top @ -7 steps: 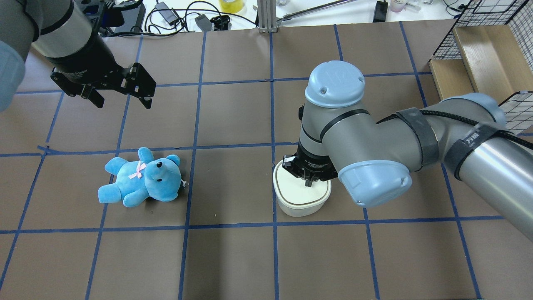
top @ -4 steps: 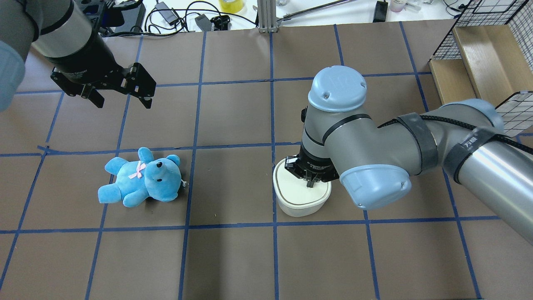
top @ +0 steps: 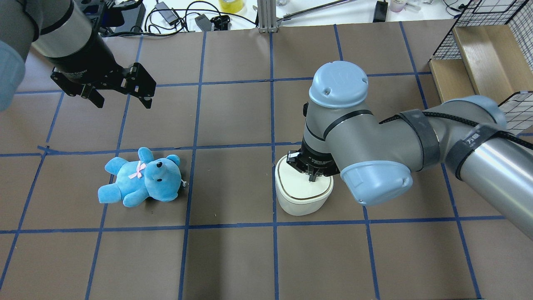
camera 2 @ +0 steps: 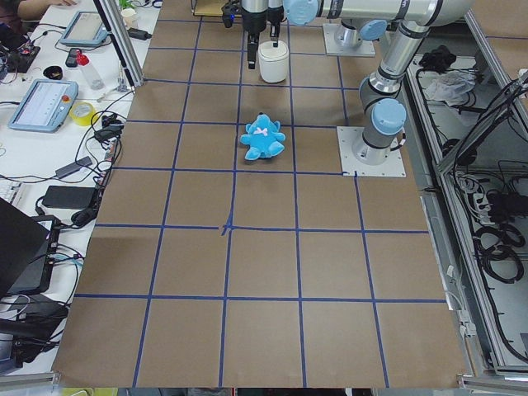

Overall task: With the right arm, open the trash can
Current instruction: 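Pull the lid edge up with the right gripper, flipping it open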

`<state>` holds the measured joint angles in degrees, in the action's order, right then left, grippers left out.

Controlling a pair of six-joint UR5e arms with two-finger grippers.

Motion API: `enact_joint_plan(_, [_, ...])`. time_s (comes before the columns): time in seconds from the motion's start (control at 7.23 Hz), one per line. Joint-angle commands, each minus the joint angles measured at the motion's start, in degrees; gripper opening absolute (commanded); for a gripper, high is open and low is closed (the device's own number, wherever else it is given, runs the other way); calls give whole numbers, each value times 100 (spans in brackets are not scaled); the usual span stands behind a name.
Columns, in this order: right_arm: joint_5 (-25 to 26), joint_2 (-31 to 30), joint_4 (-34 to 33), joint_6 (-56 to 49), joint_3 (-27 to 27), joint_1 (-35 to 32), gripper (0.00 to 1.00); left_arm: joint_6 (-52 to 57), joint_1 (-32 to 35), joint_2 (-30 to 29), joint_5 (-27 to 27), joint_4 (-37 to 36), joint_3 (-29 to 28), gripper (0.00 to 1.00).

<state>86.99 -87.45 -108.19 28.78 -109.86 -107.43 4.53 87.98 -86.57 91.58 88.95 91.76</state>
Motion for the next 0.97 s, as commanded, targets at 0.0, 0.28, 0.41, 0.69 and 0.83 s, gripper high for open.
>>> enact_joint_plan(0.0, [-7, 9, 754, 40, 578, -6, 0, -5, 0, 0, 0, 0, 0, 100])
enact_joint_plan(0.28, [-7, -17, 825, 49, 737, 12, 1, -5, 0, 0, 0, 0, 0, 100])
enact_joint_plan(0.41, [2, -44, 1008, 49, 973, 12, 27, -5, 0, 0, 0, 0, 0, 100])
enact_joint_plan(0.69, [55, -44, 1615, 23, 1728, 20, 100, -5, 0, 0, 0, 0, 0, 100])
enact_joint_plan(0.83, [38, -35, 1730, 23, 1887, 20, 100, -5, 0, 0, 0, 0, 9, 100])
